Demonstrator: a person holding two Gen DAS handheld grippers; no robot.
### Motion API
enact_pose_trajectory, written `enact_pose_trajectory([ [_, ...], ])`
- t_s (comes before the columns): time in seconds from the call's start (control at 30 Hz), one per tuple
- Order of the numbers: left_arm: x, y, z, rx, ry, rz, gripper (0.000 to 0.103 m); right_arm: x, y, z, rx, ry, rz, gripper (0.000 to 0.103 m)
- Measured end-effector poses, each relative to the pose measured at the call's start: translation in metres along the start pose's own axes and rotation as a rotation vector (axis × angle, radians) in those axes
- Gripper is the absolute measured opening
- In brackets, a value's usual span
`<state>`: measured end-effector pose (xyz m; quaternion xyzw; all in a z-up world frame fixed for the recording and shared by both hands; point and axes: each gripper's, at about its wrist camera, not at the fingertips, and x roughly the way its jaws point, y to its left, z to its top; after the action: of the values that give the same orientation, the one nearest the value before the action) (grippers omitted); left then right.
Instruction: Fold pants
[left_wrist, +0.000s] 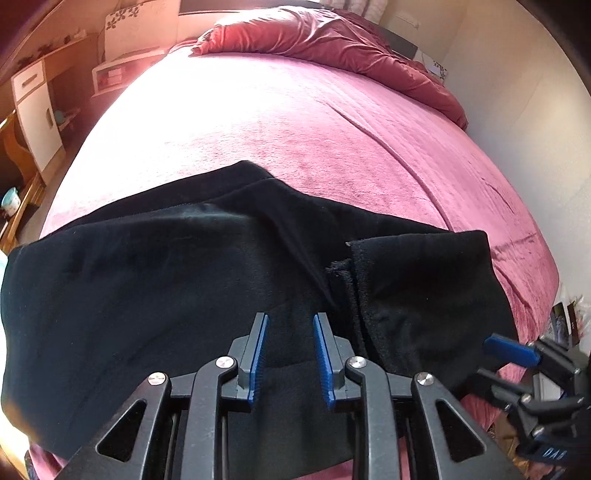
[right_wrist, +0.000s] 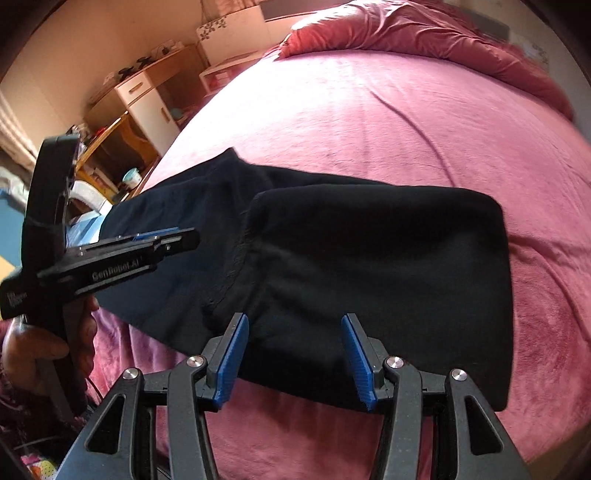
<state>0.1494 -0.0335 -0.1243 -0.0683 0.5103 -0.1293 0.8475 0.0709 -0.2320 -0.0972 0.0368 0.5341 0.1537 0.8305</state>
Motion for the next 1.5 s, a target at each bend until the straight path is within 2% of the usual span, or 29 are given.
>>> enact_pose_trajectory([
  [0.07, -0.008, 0.018, -0.001, -0.056, -0.005, -0.005, 0.026, 0.014, 0.013, -0.001, -0.030, 0.021, 0.001, 0.052],
  [0.17, -0.023, 0.049, -0.004, -0.153, -0.011, -0.022, 0.027, 0.038, 0.025, 0.001, -0.050, 0.059, -0.003, 0.032],
  [0.2, -0.028, 0.060, -0.006, -0.187, -0.014, -0.022, 0.027, 0.045, 0.027, 0.002, -0.059, 0.068, -0.021, 0.031],
  [0.3, -0.049, 0.100, -0.015, -0.303, -0.035, -0.038, 0.027, 0.059, 0.029, 0.005, -0.063, 0.075, -0.040, 0.031],
  [0.4, -0.076, 0.148, -0.031, -0.446, -0.064, -0.048, 0.030, 0.058, 0.024, 0.006, -0.035, 0.067, -0.021, 0.031],
  [0.6, -0.126, 0.247, -0.088, -0.787, -0.122, -0.043, 0.033, 0.051, 0.017, 0.000, 0.009, 0.037, -0.004, 0.034],
  [0.7, -0.134, 0.276, -0.119, -0.928, -0.119, -0.047, 0.033, 0.051, 0.016, -0.002, 0.020, 0.032, -0.009, 0.036],
  [0.8, -0.128, 0.289, -0.146, -1.052, -0.081, -0.107, 0.033, 0.050, 0.017, -0.001, 0.036, 0.032, -0.011, 0.039],
  [0.87, -0.125, 0.291, -0.159, -1.090, -0.066, -0.131, 0.033, 0.050, 0.014, 0.001, 0.044, 0.030, -0.011, 0.041],
  [1.0, -0.105, 0.291, -0.164, -1.151, -0.051, -0.171, 0.033, 0.049, 0.011, 0.001, 0.047, 0.030, -0.015, 0.043],
  [1.2, -0.071, 0.295, -0.162, -1.209, -0.002, -0.152, 0.033, 0.047, 0.006, 0.002, 0.076, 0.026, -0.021, 0.048],
  [1.4, -0.064, 0.299, -0.157, -1.218, -0.040, -0.142, 0.035, 0.046, 0.002, 0.002, 0.087, 0.026, -0.028, 0.050],
  [1.5, -0.067, 0.297, -0.154, -1.181, -0.064, -0.129, 0.025, 0.045, 0.003, 0.001, 0.092, 0.023, -0.029, 0.050],
])
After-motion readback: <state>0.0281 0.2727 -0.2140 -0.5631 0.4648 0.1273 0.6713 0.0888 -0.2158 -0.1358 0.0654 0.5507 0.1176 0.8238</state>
